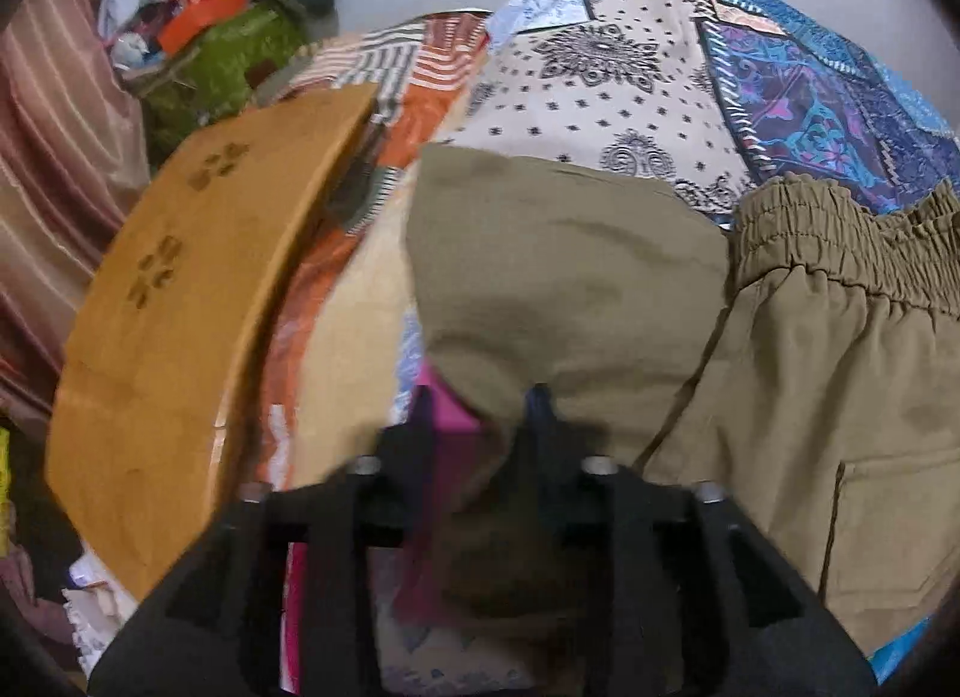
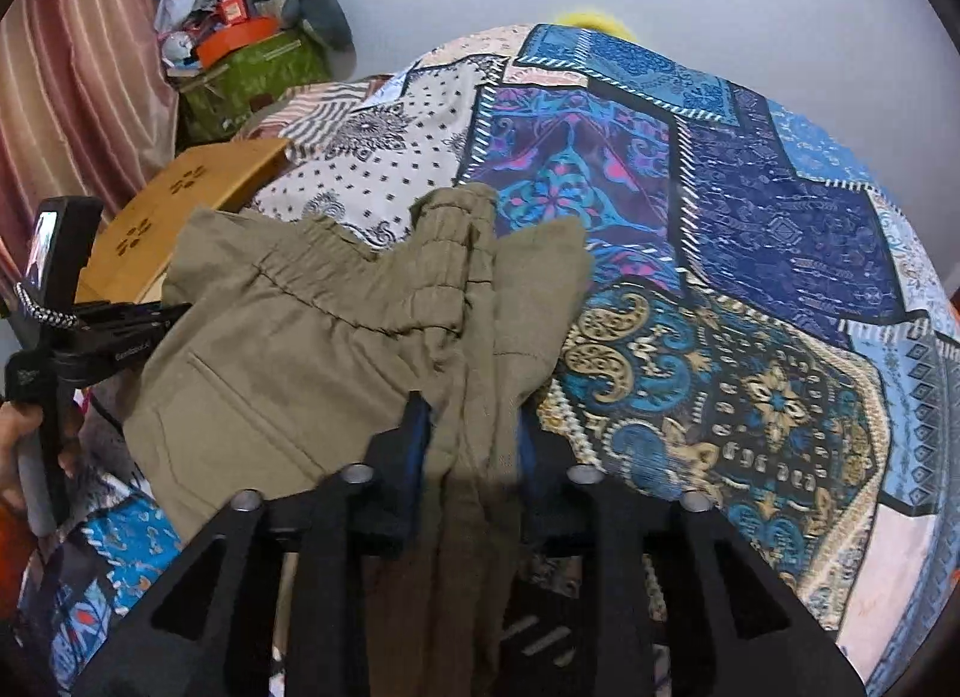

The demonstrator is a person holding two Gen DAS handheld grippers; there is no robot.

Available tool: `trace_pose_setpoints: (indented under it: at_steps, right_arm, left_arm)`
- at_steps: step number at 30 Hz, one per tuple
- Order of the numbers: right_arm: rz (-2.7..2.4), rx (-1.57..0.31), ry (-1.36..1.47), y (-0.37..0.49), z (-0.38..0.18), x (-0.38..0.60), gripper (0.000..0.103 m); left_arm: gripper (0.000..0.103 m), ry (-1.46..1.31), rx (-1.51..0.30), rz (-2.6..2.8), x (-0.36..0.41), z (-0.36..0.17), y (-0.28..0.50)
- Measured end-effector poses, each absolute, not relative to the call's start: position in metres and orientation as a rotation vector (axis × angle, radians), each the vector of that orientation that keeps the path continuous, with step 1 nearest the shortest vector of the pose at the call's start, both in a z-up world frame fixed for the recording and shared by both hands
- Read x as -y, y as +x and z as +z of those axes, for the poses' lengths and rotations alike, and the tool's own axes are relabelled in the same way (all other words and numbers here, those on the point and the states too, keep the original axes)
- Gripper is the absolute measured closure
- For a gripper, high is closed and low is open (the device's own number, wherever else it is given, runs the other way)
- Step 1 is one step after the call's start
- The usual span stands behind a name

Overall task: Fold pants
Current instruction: 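Open the left gripper and release the folded pants onto the bed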

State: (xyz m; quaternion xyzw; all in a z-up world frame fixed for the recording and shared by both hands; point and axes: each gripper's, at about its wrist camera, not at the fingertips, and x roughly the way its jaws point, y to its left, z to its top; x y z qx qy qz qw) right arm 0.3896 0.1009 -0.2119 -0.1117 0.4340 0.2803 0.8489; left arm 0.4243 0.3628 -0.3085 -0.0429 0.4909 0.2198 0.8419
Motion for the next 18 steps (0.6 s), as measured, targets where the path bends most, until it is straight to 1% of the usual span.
trace_pose_setpoints:
  at_steps: [1, 2, 4, 5, 9, 15, 17, 18]
  right_arm:
    - [0.587, -0.914, -0.247, 0.387, -0.210, -0.100, 0.071]
    - [0.579, -0.913, -0.260, 0.385, -0.208, -0.100, 0.069]
    - [0.538, -0.909, -0.299, 0.379, -0.203, -0.098, 0.055]
    - [0.529, -0.905, -0.311, 0.376, -0.200, -0.097, 0.054]
    - [0.527, -0.881, -0.329, 0.357, -0.178, -0.088, 0.054]
    - [0.570, -0.775, -0.293, 0.311, -0.119, -0.072, 0.054]
    - [0.587, -0.734, -0.266, 0.293, -0.095, -0.066, 0.054]
    - [0.595, -0.716, -0.255, 0.286, -0.085, -0.065, 0.054]
  left_arm:
    - [0.051, -0.093, -1.047, 0.466, -0.363, -0.307, 0.422]
    - [0.051, -0.098, -1.056, 0.460, -0.364, -0.304, 0.420]
    - [0.051, -0.100, -1.069, 0.458, -0.364, -0.295, 0.411]
    - [0.051, -0.099, -1.068, 0.460, -0.362, -0.288, 0.405]
    - [0.051, -0.108, -1.026, 0.434, -0.351, -0.254, 0.381]
    - [0.051, -0.085, -0.900, 0.384, -0.317, -0.177, 0.331]
    - [0.048, -0.088, -0.848, 0.353, -0.304, -0.149, 0.312]
    - [0.043, -0.090, -0.819, 0.331, -0.297, -0.133, 0.300]
